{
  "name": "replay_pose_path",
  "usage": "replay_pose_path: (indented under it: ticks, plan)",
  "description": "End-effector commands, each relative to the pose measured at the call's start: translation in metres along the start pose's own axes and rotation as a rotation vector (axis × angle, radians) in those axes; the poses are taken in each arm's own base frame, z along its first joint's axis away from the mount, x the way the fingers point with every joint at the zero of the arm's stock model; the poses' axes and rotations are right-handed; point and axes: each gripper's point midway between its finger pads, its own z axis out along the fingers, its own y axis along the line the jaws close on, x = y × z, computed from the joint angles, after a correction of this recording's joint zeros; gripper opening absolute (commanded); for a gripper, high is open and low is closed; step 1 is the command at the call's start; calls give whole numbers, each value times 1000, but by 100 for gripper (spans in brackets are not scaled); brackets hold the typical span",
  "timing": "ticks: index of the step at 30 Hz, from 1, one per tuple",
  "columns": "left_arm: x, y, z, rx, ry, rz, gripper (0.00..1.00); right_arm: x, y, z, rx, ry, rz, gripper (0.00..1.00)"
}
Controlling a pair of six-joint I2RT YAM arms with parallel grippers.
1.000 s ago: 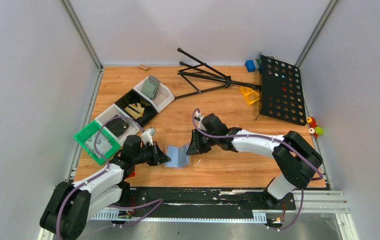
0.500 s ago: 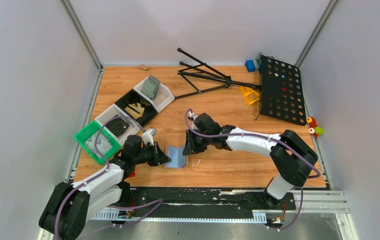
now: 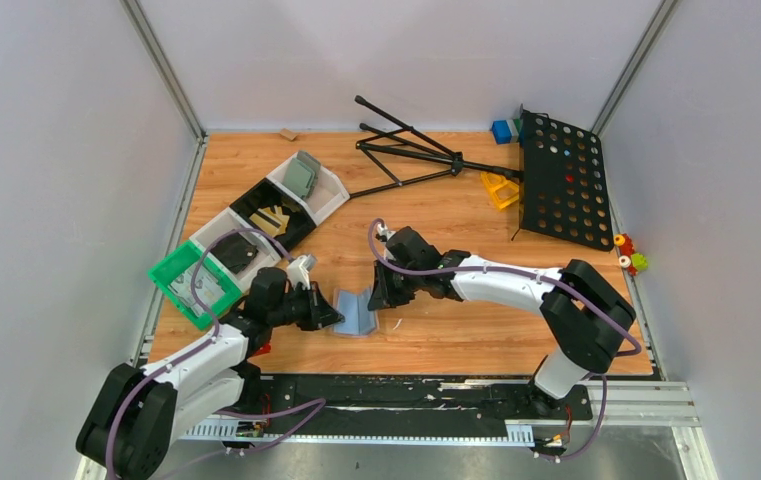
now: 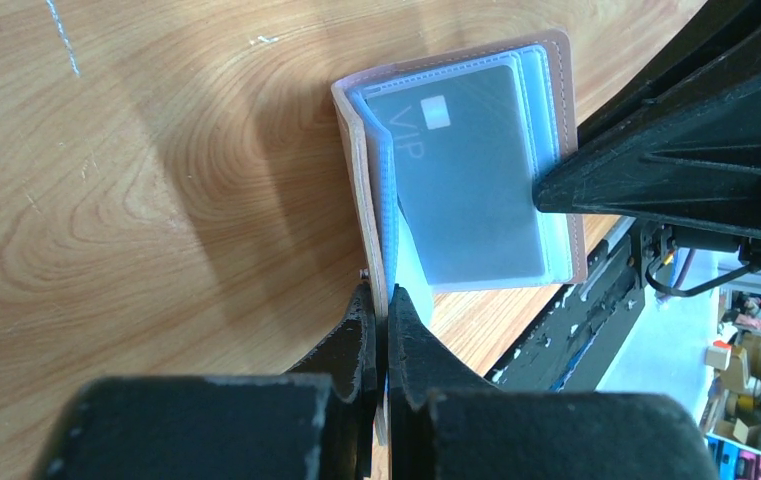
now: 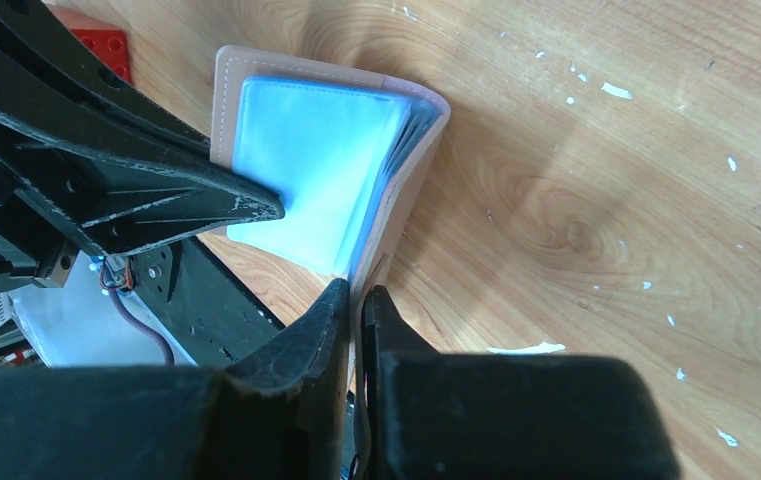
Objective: Take the credit cards out of the card holder
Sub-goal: Remove the credit card from the card holder.
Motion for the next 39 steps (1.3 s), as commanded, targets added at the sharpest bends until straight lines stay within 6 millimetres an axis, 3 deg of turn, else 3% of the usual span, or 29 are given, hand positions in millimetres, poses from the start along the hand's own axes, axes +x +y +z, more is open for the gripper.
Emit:
replay_pose_path:
  ticks: [1,7,23,29,39]
  plan:
    - [-16,-10,2,18,-29,51,0,-12,26,-2,-75,-40,-35,5]
    - [-12,-8,6,8,-12,48,0,-8,41,6,-111,-25,-45,1]
    - [-15,-19,5,43,-20,36,0,-12,45,8,-112,-50,-31,0]
    - [-18,-24,3,58,-26,28,0,-5,33,7,-59,-39,-18,19]
    - [-17,-23,-5,30,-23,57,0,2,24,1,-40,-47,3,31]
